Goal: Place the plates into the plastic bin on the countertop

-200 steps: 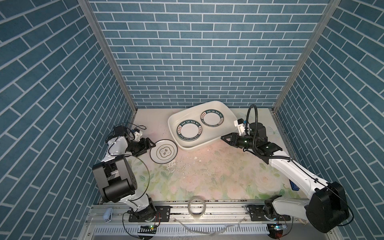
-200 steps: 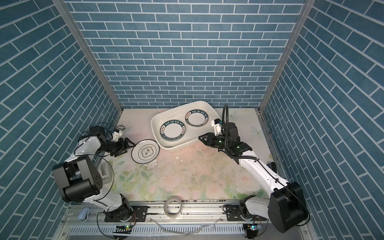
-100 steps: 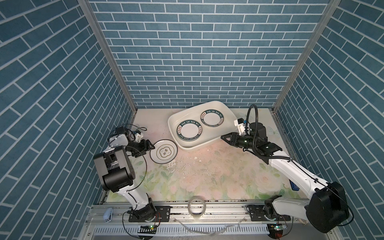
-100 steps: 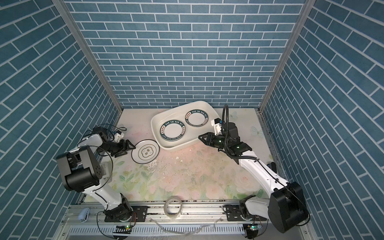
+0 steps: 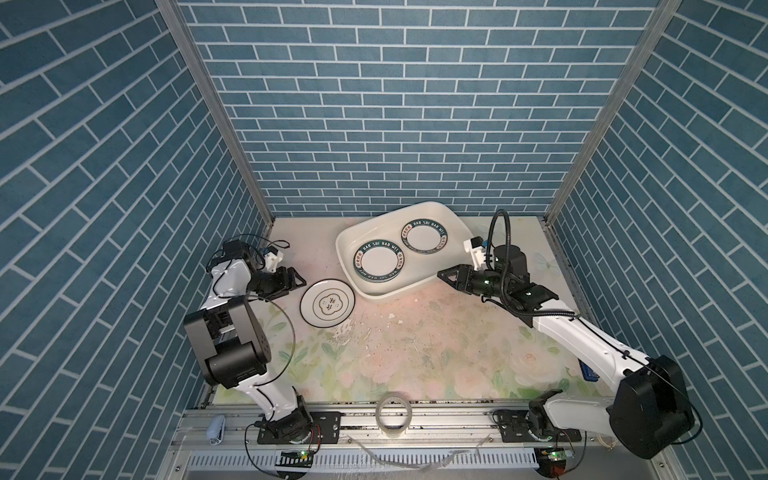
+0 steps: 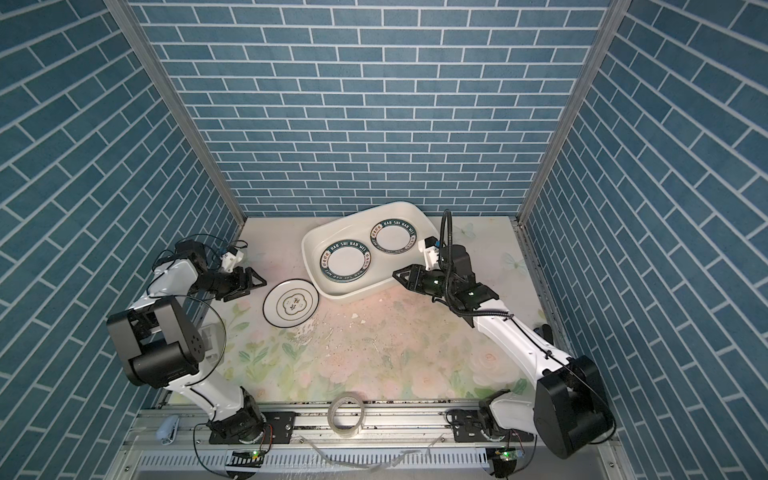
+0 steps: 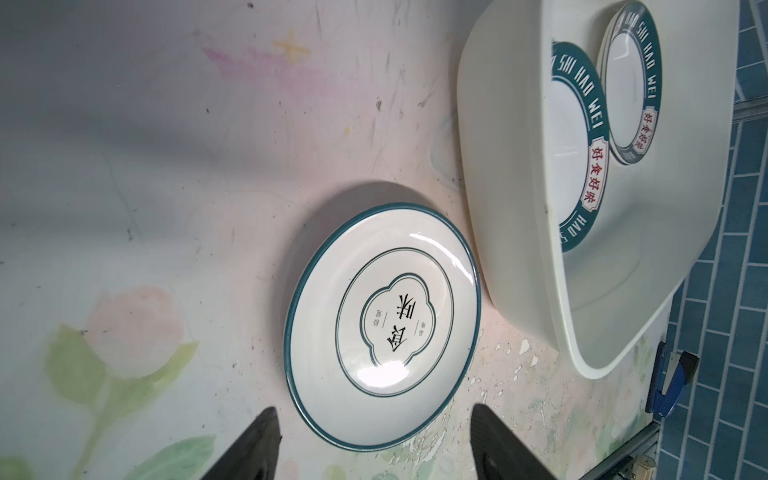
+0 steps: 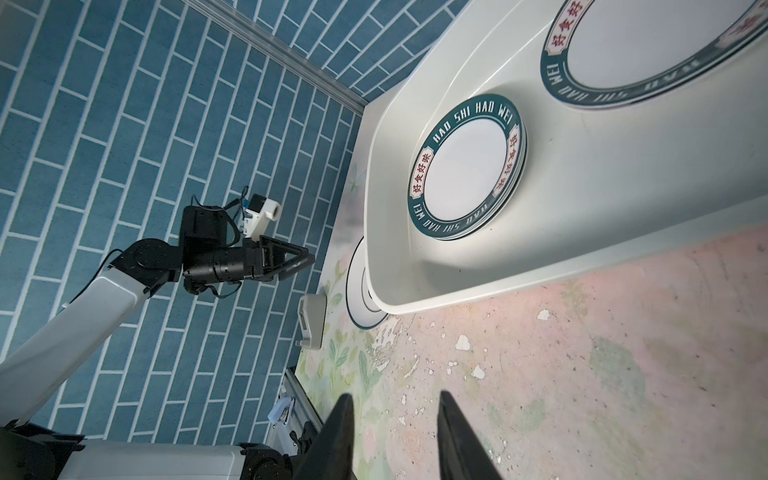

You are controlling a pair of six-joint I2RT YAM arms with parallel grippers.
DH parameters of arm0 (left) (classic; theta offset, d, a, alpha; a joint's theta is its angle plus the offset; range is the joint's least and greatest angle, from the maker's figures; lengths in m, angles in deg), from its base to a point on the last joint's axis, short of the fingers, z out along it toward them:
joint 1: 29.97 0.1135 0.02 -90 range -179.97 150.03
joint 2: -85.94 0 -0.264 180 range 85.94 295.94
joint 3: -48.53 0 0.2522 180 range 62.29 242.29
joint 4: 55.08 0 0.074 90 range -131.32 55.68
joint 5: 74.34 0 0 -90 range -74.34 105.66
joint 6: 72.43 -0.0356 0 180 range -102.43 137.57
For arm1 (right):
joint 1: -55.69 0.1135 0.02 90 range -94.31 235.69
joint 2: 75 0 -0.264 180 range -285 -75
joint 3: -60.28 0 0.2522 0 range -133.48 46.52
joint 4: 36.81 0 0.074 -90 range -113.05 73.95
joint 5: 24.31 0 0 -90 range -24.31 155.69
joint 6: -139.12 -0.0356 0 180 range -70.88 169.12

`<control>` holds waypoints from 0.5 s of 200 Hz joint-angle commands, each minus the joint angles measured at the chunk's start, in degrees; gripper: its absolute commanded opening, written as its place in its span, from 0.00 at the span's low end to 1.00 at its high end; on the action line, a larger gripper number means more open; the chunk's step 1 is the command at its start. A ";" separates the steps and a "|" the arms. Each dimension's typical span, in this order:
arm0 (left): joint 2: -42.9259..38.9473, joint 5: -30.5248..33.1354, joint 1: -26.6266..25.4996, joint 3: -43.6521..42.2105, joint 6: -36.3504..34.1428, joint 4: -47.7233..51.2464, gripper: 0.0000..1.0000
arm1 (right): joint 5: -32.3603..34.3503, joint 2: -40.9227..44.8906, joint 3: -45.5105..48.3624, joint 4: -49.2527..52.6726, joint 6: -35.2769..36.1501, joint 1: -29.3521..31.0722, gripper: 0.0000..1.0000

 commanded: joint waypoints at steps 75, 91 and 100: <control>10.57 8.93 -13.23 18.64 4.53 1.69 0.87 | 11.32 0.54 3.07 -3.03 -4.74 10.88 0.35; 14.98 8.98 -14.06 22.07 7.25 1.92 0.87 | 13.03 2.16 4.18 -2.57 -4.73 11.61 0.35; 17.23 8.75 -14.39 23.92 8.25 2.21 0.87 | 13.84 3.00 4.69 -2.31 -4.67 11.87 0.35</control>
